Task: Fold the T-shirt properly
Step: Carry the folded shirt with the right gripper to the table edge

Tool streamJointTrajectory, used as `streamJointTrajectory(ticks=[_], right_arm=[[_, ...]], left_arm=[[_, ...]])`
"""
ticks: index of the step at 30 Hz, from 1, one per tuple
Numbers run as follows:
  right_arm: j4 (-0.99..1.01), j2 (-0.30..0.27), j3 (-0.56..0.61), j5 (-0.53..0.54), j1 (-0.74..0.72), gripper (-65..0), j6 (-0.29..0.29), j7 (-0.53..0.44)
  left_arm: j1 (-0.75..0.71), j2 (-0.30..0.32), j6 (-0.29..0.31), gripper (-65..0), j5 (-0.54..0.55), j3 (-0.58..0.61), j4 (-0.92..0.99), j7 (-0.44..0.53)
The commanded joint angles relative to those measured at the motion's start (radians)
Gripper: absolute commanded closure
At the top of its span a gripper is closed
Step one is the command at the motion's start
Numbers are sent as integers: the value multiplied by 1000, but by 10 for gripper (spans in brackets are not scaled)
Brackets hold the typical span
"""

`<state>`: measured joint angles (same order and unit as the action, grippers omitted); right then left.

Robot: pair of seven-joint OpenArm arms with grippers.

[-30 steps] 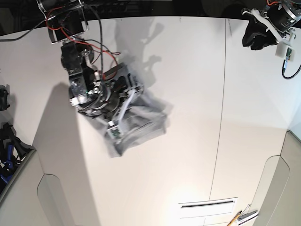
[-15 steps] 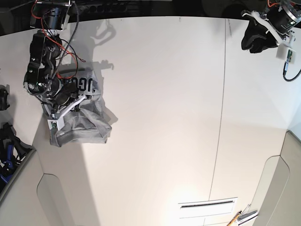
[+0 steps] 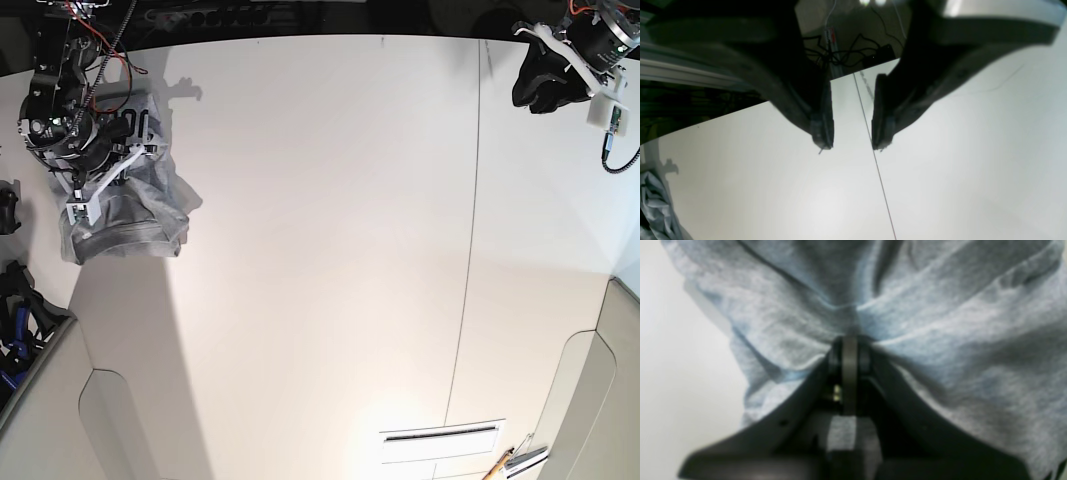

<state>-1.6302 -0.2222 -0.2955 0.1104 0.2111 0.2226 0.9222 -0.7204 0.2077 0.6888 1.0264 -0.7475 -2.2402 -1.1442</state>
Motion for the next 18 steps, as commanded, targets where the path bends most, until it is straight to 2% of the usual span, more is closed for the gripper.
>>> streamJointTrajectory(ticks=[1,12,18], right_arm=[[3,-14,-5,-50,17,0,-18,101],[-156,-73,-6,-47,-41,0,-18,86],[-285,-77,-6,-46,-109,0,-33,56]], left_arm=[[-8,9,4,-230,29,-6,-18,18],[-8,8,9,-230,32,-6,-18,19],[-8,8,9,-230,32,-6,-18,46]])
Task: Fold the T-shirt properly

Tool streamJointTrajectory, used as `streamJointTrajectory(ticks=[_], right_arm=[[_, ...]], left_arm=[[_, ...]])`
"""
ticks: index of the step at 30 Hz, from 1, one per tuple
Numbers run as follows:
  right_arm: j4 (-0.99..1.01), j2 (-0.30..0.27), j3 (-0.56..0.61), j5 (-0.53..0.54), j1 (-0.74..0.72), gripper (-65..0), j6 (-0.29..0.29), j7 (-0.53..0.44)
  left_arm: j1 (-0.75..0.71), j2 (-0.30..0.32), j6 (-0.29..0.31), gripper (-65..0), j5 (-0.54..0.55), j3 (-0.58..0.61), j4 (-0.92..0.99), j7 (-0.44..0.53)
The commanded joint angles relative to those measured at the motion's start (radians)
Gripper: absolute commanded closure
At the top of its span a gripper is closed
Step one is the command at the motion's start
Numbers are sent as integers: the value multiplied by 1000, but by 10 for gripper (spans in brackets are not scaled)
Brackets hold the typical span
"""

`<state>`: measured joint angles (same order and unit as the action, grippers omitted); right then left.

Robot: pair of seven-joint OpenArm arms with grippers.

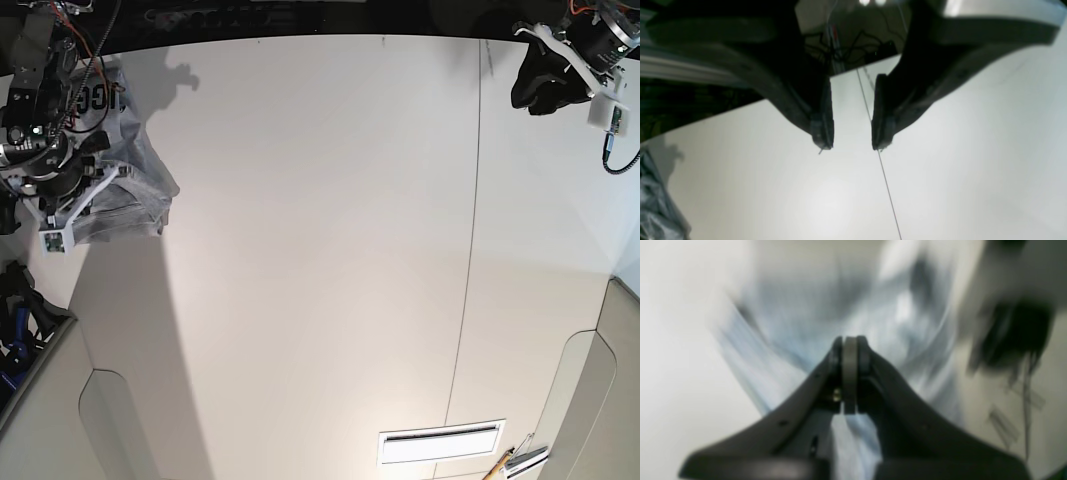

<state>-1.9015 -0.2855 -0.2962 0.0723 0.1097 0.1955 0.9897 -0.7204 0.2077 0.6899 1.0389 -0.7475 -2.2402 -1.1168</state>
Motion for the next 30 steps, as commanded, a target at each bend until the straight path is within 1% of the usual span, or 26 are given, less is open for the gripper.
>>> streamJointTrajectory(ticks=[1,3,4,6,7,10,12,14,16,21,24,27,30], right_arm=[[-34,-14,-6,-8,-21,0,-10,-17],[-76,-14,-6,-7,-48,0,-9,-19],[-97,-14,-6,-6,-56,0,-9,-18],[-157,-14,-6,8,-53,0,-6,-16],[-192,-14,-6,20,-44,0,0,-14],[-290,-14,-6,52,14,0,37,-10],[-348,-14,-6,80,83,0,58,-10],[-396,-14,-6,105,174,0,80,-9],[-428,-19,-6,113,270,0,101,3],[-442,-80,-6,138,486,0,122,46],[-442,-117,-6,143,606,0,124,69],[-442,-147,-6,210,719,0,135,100],[-439,-152,-5,306,811,0,219,111]], left_arm=[[-8,9,8,-230,19,-6,-18,26],[-8,9,8,-214,19,-6,-19,47],[-8,8,8,-171,19,-6,-19,55],[-8,9,8,-24,14,-6,-19,58],[-8,8,8,0,14,-6,-19,58],[-9,8,8,0,12,-14,-19,45],[-12,8,8,0,12,-45,-19,30],[-17,8,8,0,21,-99,-19,-7],[-25,9,8,0,52,-172,-19,-53],[-107,8,8,0,232,-356,-19,-125],[-179,8,8,0,255,-405,-18,-136],[-260,8,8,0,252,-409,-10,-138],[-322,9,8,0,252,-408,32,-137]])
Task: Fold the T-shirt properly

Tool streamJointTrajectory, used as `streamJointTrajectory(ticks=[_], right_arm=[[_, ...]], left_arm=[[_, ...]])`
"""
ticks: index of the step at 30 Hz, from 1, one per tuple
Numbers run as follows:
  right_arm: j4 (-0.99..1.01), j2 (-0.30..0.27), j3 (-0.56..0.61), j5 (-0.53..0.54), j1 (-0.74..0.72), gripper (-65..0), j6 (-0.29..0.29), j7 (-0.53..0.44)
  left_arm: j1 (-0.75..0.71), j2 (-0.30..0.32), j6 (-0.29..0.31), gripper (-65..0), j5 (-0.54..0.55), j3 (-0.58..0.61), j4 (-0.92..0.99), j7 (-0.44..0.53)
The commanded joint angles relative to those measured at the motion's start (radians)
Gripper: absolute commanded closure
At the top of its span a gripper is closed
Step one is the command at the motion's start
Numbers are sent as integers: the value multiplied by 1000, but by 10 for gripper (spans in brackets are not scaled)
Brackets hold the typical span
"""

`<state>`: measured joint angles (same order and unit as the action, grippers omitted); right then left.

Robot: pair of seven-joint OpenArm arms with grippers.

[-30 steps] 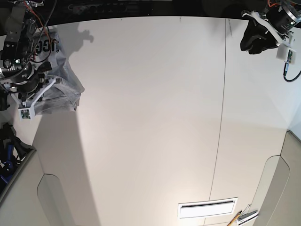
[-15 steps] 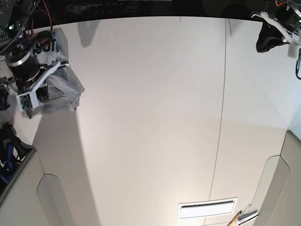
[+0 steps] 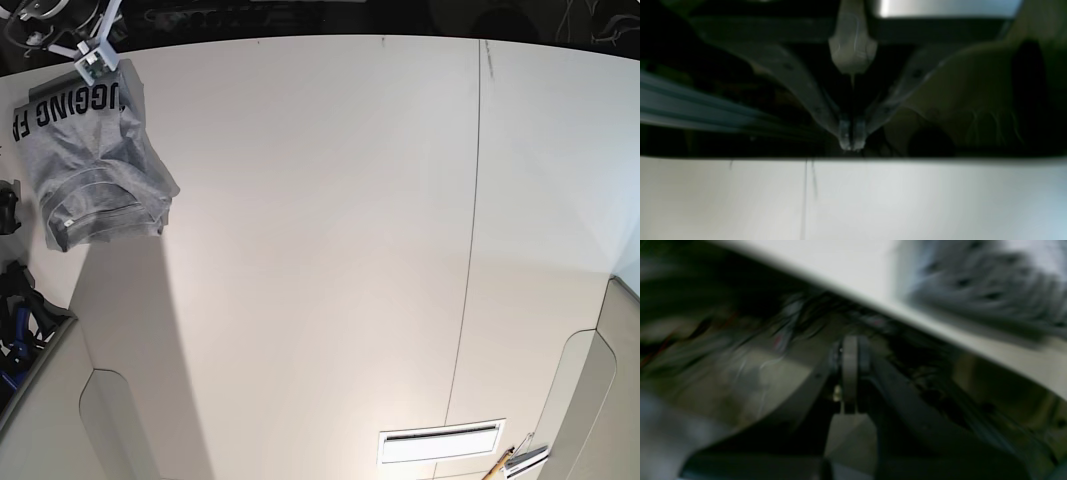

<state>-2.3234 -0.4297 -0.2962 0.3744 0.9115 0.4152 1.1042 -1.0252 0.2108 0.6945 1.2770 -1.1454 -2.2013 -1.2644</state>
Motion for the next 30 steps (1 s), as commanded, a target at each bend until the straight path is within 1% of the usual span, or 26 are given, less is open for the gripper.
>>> streamJointTrajectory(ticks=[1,3,5,7,9,12,15,17,19,22,24,26,28,30], right_arm=[[-13,-8,-5,35,37,0,27,-4],[4,-8,-5,77,85,0,64,-4],[40,-8,-5,90,119,0,83,-4],[100,-8,-3,90,134,0,90,-4],[181,-8,-2,90,133,0,93,-4],[317,-8,-2,107,132,0,130,-5],[455,-8,-2,159,110,0,146,-5],[544,-8,2,168,80,0,159,-5],[635,-14,20,168,48,0,162,-5],[784,-43,101,167,-5,0,161,-5],[888,-58,180,164,-50,0,162,-10],[995,-56,262,154,-114,0,162,-16],[1101,-55,353,120,-190,0,162,-63],[1202,-50,436,32,-275,0,157,-138]], left_arm=[[-29,6,4,0,14,-6,16,10],[-45,6,4,0,13,14,74,10],[-51,7,4,0,13,51,151,0],[-56,21,4,0,13,113,243,-1],[-59,51,4,0,12,200,346,-1],[-58,106,4,0,10,353,516,12],[-53,165,4,0,4,521,673,68],[-42,195,4,0,-27,627,752,122],[-20,210,4,0,-93,718,813,173],[23,210,4,0,-207,829,882,264],[56,210,4,0,-290,895,924,363],[98,210,4,0,-392,954,964,473],[149,210,4,0,-500,1011,1000,566],[201,210,4,0,-587,1065,1032,625]])
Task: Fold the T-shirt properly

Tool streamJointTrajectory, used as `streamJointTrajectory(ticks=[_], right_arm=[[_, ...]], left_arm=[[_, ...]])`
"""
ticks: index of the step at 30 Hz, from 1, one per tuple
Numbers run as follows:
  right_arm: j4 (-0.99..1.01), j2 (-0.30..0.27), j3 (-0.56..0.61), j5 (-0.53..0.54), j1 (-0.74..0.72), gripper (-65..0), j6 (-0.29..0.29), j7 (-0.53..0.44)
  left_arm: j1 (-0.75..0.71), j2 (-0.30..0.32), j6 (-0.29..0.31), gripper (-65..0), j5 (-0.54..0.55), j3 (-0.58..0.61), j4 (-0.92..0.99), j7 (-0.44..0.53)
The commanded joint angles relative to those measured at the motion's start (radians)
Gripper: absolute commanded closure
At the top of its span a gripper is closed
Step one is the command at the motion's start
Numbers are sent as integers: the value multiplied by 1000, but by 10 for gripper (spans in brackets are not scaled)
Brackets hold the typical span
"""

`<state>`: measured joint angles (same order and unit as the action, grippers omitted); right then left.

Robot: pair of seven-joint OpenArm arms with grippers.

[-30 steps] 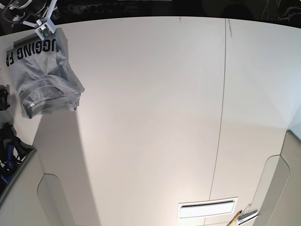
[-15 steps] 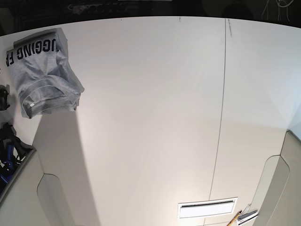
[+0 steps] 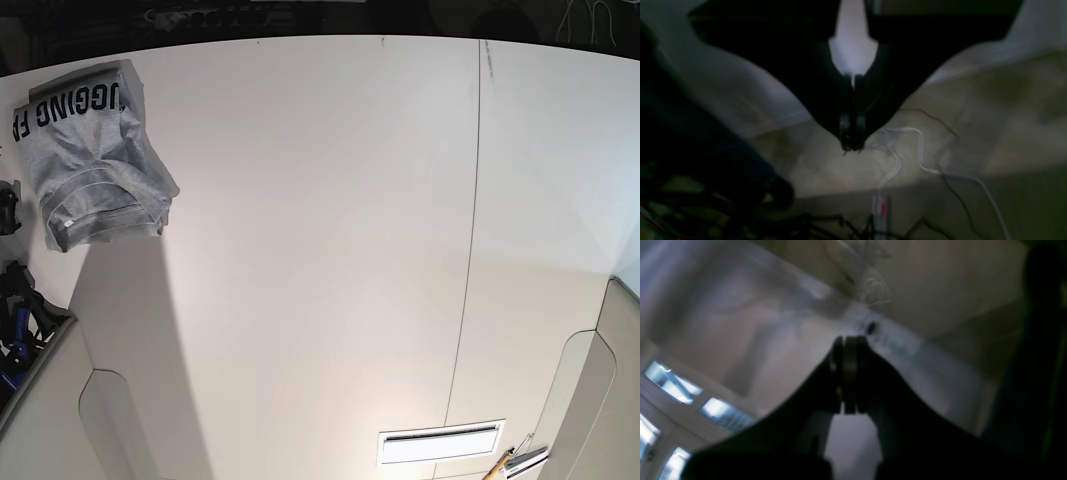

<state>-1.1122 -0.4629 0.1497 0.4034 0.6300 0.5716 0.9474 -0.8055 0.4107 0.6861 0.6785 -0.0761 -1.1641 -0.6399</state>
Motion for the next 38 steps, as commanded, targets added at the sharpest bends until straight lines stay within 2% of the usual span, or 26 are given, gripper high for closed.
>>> streamJointTrajectory(ticks=[1,5,11,13,16,22,28,32,38], right_arm=[[39,-11,24,-35,-36,0,-4,-17],[209,57,92,-136,-193,0,-23,-96],[365,164,146,-186,-344,0,-32,-171],[394,187,164,-194,-375,0,-80,-222],[420,218,180,-198,-408,0,-188,-309],[431,274,180,-198,-422,0,-406,-490],[431,328,180,-198,-424,0,-553,-525],[431,340,180,-183,-425,0,-576,-557],[431,349,180,-160,-425,0,-576,-560]], left_arm=[[6,8,12,0,-23,21,12,20],[98,-15,12,0,-143,98,91,114],[214,-79,12,0,-332,151,228,279],[257,-107,12,0,-390,151,268,317],[313,-151,12,0,-438,151,317,354],[389,-206,-224,0,-492,151,368,409],[409,-214,-397,0,-493,151,368,453],[409,-214,-469,0,-493,151,368,457],[409,-214,-473,0,-493,151,368,457]])
